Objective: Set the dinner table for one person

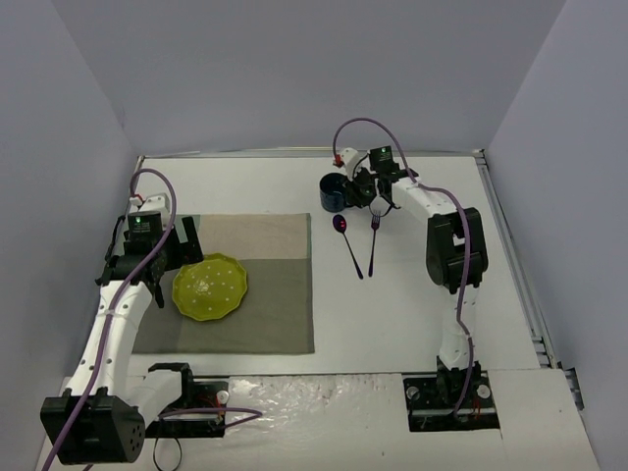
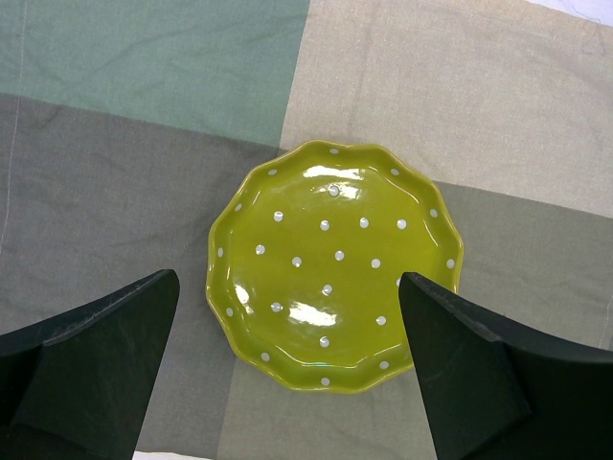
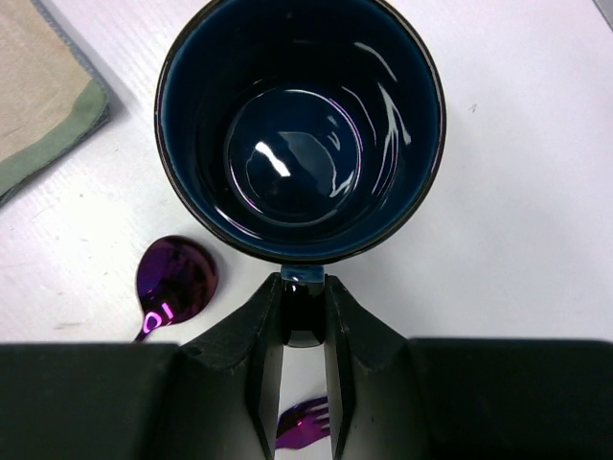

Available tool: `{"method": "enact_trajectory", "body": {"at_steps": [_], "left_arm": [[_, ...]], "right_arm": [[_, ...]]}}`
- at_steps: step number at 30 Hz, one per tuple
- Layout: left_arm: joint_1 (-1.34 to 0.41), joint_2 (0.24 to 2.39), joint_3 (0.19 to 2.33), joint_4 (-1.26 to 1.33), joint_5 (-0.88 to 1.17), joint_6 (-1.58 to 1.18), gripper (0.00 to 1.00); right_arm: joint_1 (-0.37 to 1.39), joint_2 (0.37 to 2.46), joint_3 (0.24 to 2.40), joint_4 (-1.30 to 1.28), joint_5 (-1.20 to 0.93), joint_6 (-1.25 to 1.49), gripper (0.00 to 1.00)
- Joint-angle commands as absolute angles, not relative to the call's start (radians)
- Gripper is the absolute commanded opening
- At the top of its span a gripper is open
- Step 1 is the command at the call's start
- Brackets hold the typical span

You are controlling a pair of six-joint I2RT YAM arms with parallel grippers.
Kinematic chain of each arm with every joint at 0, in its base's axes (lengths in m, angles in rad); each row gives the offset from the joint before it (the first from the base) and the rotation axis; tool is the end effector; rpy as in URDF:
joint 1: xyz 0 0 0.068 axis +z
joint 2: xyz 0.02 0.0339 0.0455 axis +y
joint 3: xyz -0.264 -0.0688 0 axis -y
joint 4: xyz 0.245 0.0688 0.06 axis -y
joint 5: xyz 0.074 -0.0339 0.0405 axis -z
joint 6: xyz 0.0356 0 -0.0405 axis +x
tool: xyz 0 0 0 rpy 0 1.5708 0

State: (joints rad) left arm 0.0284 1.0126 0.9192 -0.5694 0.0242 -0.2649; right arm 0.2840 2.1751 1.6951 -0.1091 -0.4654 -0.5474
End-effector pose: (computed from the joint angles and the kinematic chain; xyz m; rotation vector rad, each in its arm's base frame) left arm 0.2160 0.0053 0.3069 -0.3139 2.2158 -0.1557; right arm 0.4784 0.1563 0.2120 -1.0874 1.8071 0.3447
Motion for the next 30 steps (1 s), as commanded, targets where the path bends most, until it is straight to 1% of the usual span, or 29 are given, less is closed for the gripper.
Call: {"method": "enact_trajectory", "body": {"at_steps": [1, 6, 14, 21, 30], "left_arm": [[0.031, 0.994, 0.943, -0.525, 0.009, -0.255, 0.97], [0.031, 0.991, 0.942, -0.523, 0.009, -0.255, 0.97], [0.032, 0.988, 0.939, -0.52, 0.01, -0.256, 0.97], [0.032, 0.986, 0.937, -0.52, 0.009, -0.256, 0.97], [0.032, 0.982, 0.936, -0.521, 0.01, -0.256, 0.97]], "right_arm": [[0.325, 1.967, 1.621, 0.046, -0.434, -0.492, 0.0], [0.339, 1.854, 1.499, 0.193, -0.441, -0.405, 0.0], [0.385, 1.752, 1.379, 0.317, -0.443, -0.315, 0.0], [0.476, 1.739, 1.342, 0.376, -0.434, -0.272, 0.0], [0.593, 1.805, 1.292, 0.515, -0.319, -0.24, 0.0]]}}
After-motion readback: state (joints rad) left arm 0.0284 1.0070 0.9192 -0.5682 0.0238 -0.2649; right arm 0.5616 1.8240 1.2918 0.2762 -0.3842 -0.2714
